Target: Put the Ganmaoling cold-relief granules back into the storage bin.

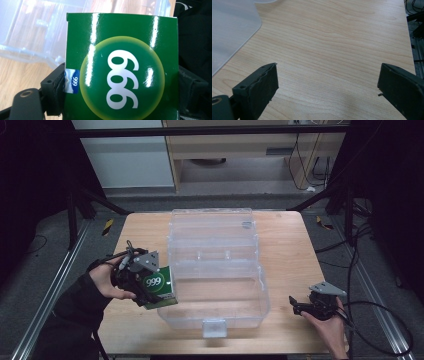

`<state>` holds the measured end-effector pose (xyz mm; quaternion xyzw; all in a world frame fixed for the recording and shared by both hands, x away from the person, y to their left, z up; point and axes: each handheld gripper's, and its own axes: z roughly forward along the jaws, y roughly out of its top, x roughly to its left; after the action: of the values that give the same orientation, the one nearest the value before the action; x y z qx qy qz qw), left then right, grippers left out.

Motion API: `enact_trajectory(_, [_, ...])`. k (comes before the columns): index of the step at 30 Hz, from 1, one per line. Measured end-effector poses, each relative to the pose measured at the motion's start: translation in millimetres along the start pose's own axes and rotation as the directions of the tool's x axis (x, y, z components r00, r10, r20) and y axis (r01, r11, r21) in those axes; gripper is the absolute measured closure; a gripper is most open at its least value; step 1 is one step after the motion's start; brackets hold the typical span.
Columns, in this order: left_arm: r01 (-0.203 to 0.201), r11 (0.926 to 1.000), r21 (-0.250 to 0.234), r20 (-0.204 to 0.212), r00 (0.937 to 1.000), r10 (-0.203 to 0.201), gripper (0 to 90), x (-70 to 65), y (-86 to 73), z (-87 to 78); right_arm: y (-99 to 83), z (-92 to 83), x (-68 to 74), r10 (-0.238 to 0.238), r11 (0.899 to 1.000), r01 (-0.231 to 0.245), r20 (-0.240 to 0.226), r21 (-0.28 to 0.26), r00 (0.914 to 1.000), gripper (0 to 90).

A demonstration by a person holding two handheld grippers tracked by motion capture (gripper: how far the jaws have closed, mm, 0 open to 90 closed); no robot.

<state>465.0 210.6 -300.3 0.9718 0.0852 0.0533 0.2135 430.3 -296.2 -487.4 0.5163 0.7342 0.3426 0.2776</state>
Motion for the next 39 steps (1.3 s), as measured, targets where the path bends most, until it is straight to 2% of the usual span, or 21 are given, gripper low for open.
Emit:
enact_trajectory(4, [-0.003, 0.9999, -0.01, 0.008, 1.0, 0.003, 14.9, -0.3, 6.5, 4.5, 0.0, 0.0, 0.1, 0.001, 1.0, -0.001, -0.002, 0.001, 1.0, 3.6])
enact_trajectory(17, [-0.031, 0.9995, 0.009, 0.024, 0.9992, 0.031, 14.9, 1.5, 22.4, 24.2, -0.4, 0.7, -0.1, -0.006, 1.0, 0.006, -0.004, 0.001, 1.0, 3.6])
enact_trajectory(29, [-0.043, 0.999, 0.014, 0.041, 0.9982, 0.042, 14.9, 3.1, 26.1, 45.3, -0.7, 1.3, 0.2, -0.011, 1.0, 0.011, -0.004, 0.001, 0.9999, 3.6])
enact_trajectory(39, [-0.053, 0.9984, 0.021, 0.056, 0.9971, 0.052, 14.9, 4.6, 21.9, 63.3, -1.3, 2.1, 0.9, -0.008, 1.0, 0.008, -0.008, 0.008, 0.9999, 3.5])
